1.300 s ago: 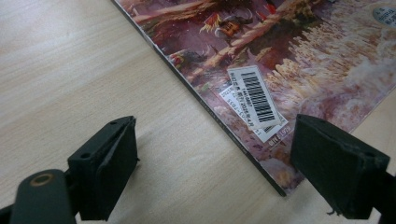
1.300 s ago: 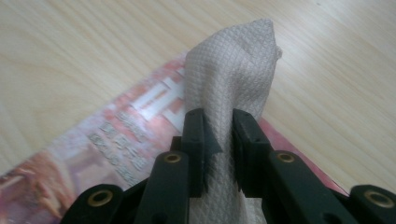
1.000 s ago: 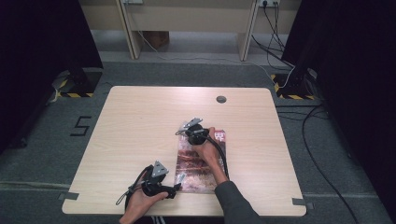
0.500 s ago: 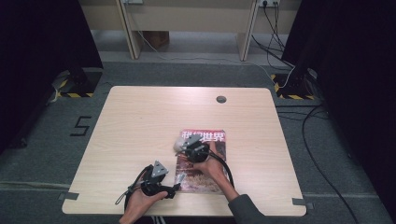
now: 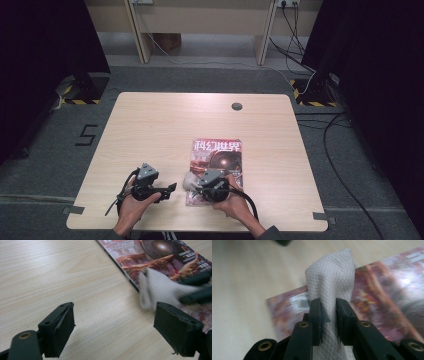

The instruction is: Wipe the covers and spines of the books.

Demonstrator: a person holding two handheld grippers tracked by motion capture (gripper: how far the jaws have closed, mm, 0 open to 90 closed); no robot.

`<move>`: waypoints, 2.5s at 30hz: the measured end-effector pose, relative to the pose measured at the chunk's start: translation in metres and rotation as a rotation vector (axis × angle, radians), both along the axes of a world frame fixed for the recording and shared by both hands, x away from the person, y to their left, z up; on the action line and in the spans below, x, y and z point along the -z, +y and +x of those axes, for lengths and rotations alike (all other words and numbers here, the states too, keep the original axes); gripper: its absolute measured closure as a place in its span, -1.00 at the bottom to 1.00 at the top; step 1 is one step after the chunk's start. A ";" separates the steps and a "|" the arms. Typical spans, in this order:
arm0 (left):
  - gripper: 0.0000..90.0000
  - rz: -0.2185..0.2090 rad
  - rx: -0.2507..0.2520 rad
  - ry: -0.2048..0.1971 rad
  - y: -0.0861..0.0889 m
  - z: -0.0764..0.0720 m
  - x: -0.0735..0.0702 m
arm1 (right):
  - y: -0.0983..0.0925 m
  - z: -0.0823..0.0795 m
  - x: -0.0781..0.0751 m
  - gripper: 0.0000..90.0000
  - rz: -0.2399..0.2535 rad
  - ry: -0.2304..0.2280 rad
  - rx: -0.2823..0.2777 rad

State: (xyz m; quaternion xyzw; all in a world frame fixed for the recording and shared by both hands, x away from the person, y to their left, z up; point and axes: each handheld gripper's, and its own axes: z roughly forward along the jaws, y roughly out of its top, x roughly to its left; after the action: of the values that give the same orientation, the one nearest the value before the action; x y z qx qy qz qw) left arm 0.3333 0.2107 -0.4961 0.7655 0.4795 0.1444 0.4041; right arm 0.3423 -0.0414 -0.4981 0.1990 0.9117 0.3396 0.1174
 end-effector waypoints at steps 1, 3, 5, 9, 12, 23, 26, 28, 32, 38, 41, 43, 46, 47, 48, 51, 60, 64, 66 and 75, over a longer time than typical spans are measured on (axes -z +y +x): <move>-0.64 0.006 -0.003 -0.005 0.000 0.000 0.000 | 0.000 -0.006 0.000 0.69 -0.003 -0.002 -0.015; -0.63 0.004 -0.003 -0.005 0.000 0.001 0.000 | 0.003 -0.016 0.000 0.69 0.001 0.002 -0.040; -0.63 0.010 -0.006 -0.003 0.000 0.001 0.000 | 0.004 -0.023 -0.001 0.69 -0.010 0.000 -0.065; -0.63 0.013 -0.002 0.001 0.000 0.000 0.001 | -0.002 -0.028 -0.001 0.69 -0.012 0.001 -0.072; -0.63 0.015 0.002 -0.001 -0.001 0.000 0.001 | -0.014 -0.026 -0.002 0.69 -0.015 0.004 -0.040; -0.63 0.021 0.007 0.001 -0.003 0.000 0.001 | 0.000 -0.038 -0.002 0.69 -0.025 -0.009 -0.089; -0.63 0.021 0.006 0.000 -0.002 -0.001 0.001 | -0.003 -0.037 -0.002 0.69 -0.018 0.000 -0.085; -0.63 0.019 0.006 0.000 -0.002 -0.001 0.001 | -0.009 -0.034 -0.002 0.69 -0.015 0.007 -0.063; -0.63 0.022 0.011 0.000 -0.003 -0.001 0.002 | -0.030 -0.028 -0.003 0.69 -0.012 0.015 -0.005; -0.63 -0.008 0.046 0.021 -0.013 -0.007 0.004 | -0.078 -0.022 -0.004 0.69 -0.031 -0.008 0.120; -0.63 0.007 0.077 0.020 -0.023 -0.011 0.005 | -0.099 -0.018 -0.004 0.69 -0.028 -0.013 0.183; -0.62 0.014 0.090 0.022 -0.029 -0.012 0.006 | -0.105 -0.017 -0.004 0.69 -0.025 -0.014 0.201; -0.63 0.043 0.116 0.022 -0.039 -0.013 0.009 | -0.101 -0.019 -0.004 0.69 -0.034 -0.021 0.191; -0.63 0.048 0.125 0.025 -0.043 -0.013 0.011 | -0.099 -0.019 -0.004 0.69 -0.033 -0.018 0.180; -0.63 0.056 0.134 0.028 -0.046 -0.013 0.012 | -0.097 -0.020 -0.004 0.69 -0.036 -0.022 0.177; -0.63 0.077 0.153 0.023 -0.052 -0.015 0.014 | -0.093 -0.014 -0.004 0.69 -0.040 -0.023 0.170; -0.67 0.116 0.163 0.026 -0.055 -0.014 0.017 | -0.094 0.037 -0.004 0.69 -0.053 -0.043 0.258; -0.68 0.119 0.163 0.022 -0.055 -0.014 0.017 | -0.095 0.065 -0.004 0.69 -0.060 -0.055 0.320; -0.68 0.119 0.163 0.024 -0.055 -0.014 0.017 | -0.096 0.079 -0.003 0.69 -0.065 -0.058 0.353; -0.68 0.116 0.164 0.025 -0.054 -0.014 0.017 | -0.097 0.137 -0.003 0.70 -0.090 -0.072 0.522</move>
State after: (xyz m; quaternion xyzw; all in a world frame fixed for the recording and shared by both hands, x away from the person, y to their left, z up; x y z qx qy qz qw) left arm 0.3193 0.1563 -0.5134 0.8261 0.4110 0.1287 0.3633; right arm 0.4789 -0.1383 -0.4947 0.4096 0.8390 0.2639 0.2422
